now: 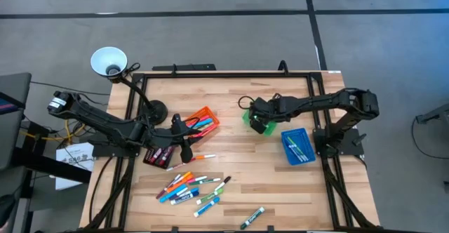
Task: Pick & Place Markers
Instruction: Put the right yellow pen into the green bin, then put the orange pen into the green bin
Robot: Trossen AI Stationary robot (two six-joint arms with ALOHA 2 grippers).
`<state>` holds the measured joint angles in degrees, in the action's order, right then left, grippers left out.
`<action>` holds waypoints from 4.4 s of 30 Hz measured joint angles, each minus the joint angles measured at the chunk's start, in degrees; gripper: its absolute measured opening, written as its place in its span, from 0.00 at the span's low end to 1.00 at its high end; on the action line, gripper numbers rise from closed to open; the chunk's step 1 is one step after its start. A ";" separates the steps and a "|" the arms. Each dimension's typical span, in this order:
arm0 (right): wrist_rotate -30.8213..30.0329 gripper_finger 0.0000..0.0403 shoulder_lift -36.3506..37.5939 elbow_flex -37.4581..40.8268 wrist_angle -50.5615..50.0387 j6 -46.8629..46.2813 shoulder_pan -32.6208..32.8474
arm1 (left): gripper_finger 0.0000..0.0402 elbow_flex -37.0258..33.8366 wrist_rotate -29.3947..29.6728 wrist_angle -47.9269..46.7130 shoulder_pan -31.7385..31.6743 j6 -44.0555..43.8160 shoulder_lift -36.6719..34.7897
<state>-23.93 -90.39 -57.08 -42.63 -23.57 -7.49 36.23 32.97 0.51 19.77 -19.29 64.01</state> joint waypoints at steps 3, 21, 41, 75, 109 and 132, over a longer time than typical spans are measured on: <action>8.23 0.39 0.00 -0.55 -0.42 -2.51 1.50 | 0.25 0.00 -0.99 0.00 0.10 -0.70 0.00; 3.34 0.34 21.00 0.00 8.43 8.75 19.60 | 0.25 5.94 -12.36 7.04 6.81 1.13 10.34; 14.76 0.32 24.39 24.87 67.18 35.84 13.57 | 0.40 8.07 -12.87 2.82 -0.25 -0.49 28.59; 15.20 0.33 12.53 24.39 69.62 25.02 12.75 | 0.09 1.03 -9.67 4.84 -0.50 -2.67 31.41; 31.80 0.38 -13.42 11.52 73.30 25.69 10.35 | 0.11 1.18 -9.01 25.05 -3.16 8.04 31.23; 32.82 0.08 -13.42 11.58 73.05 25.46 10.38 | 0.13 1.18 -9.09 25.46 -3.32 7.89 31.23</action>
<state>8.89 -103.81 -45.50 30.41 1.89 2.90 37.41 23.88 25.98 16.45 -11.40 95.24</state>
